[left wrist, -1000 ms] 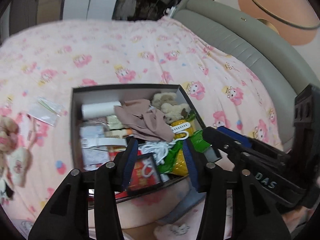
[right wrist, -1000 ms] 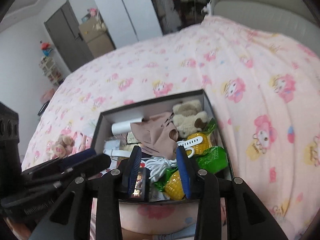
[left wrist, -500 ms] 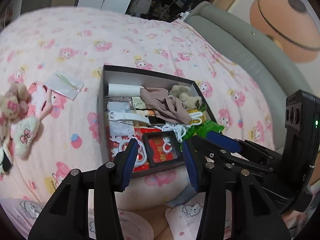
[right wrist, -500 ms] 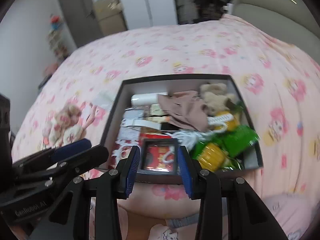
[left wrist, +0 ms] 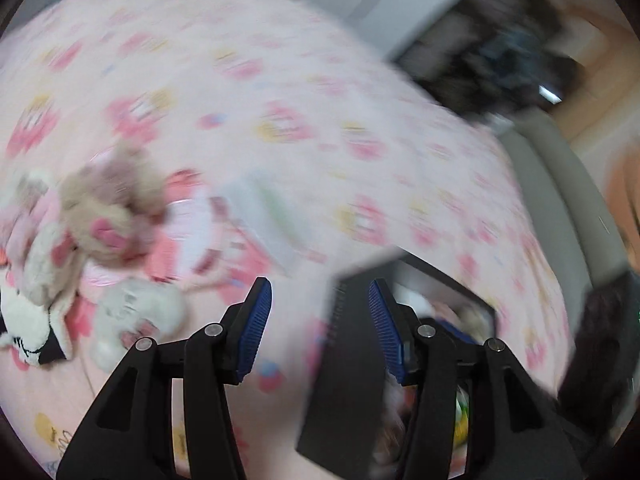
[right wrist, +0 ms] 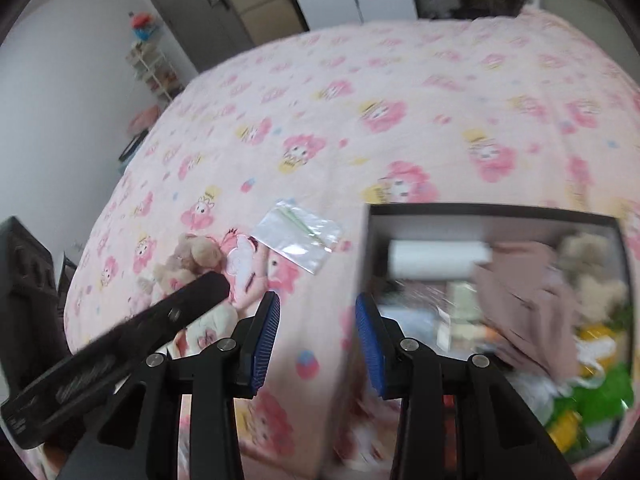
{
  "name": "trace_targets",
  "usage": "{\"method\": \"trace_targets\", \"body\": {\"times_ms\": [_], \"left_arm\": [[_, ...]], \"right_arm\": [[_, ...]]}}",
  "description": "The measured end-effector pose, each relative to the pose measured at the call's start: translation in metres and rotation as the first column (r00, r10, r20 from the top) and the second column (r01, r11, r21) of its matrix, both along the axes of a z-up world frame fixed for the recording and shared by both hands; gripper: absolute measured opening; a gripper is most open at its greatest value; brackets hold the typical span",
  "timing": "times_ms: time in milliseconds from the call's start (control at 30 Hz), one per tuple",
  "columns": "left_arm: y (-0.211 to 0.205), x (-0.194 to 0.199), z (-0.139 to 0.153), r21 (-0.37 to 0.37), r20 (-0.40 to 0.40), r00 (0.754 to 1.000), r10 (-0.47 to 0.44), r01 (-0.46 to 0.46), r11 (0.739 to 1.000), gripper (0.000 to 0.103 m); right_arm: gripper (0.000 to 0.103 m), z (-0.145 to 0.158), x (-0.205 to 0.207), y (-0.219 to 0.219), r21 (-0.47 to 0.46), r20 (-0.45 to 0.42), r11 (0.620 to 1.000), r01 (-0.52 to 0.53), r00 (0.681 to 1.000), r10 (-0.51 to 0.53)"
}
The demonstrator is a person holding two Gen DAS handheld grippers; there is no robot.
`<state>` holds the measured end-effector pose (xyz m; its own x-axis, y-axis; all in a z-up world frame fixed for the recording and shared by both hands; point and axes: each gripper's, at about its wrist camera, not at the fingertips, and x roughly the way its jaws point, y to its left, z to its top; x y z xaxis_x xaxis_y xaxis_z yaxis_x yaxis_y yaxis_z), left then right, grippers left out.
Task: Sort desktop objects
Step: 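Grasp the clear zip bag of green toothpicks with the right gripper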
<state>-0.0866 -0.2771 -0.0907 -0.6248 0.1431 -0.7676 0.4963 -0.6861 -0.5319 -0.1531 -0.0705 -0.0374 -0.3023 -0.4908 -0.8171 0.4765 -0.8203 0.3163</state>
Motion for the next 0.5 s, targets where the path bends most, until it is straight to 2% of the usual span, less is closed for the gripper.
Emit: {"method": "trace_targets", "body": {"times_ms": [133,233,267,333,400,433,500], "left_arm": [[-0.04,-0.034,-0.039,0.081,0.081,0.996,0.043,-0.049,0.995,0.05],[-0.066,-0.055,-0.056,0.07,0.099,0.993,0.072,-0.079,0.994,0.049],[-0.072,-0.061,-0.059,0.056,0.1,0.992,0.074,-0.08,0.995,0.049],[-0.081,-0.079,-0.065,0.018,0.125,0.991,0.045,-0.047,0.999,0.049],[-0.081,-0.094,-0.071,0.019,0.135,0.991,-0.025,0.022,1.0,0.049],[-0.081,-0.098,-0.071,0.021,0.124,0.991,-0.04,0.038,0.999,0.049],[-0.085,-0.101,-0.075,0.054,0.094,0.994,-0.056,0.051,0.997,0.051]], "right_arm": [[0.035,-0.041,-0.031,-0.048,0.037,0.128,0.999,-0.003,0.992,-0.002],[0.036,-0.067,-0.05,-0.064,0.038,0.176,0.995,0.088,0.98,-0.094],[0.036,-0.069,-0.055,-0.068,0.065,0.146,0.989,0.129,0.98,-0.138],[0.046,-0.067,-0.064,-0.079,0.072,0.084,0.982,0.173,0.98,-0.179],[0.05,-0.066,-0.074,-0.087,0.073,0.037,0.973,0.219,0.974,-0.222],[0.051,-0.066,-0.077,-0.09,0.084,0.032,0.969,0.23,0.972,-0.234],[0.045,-0.064,-0.077,-0.094,0.075,0.012,0.971,0.228,0.973,-0.229]]}}
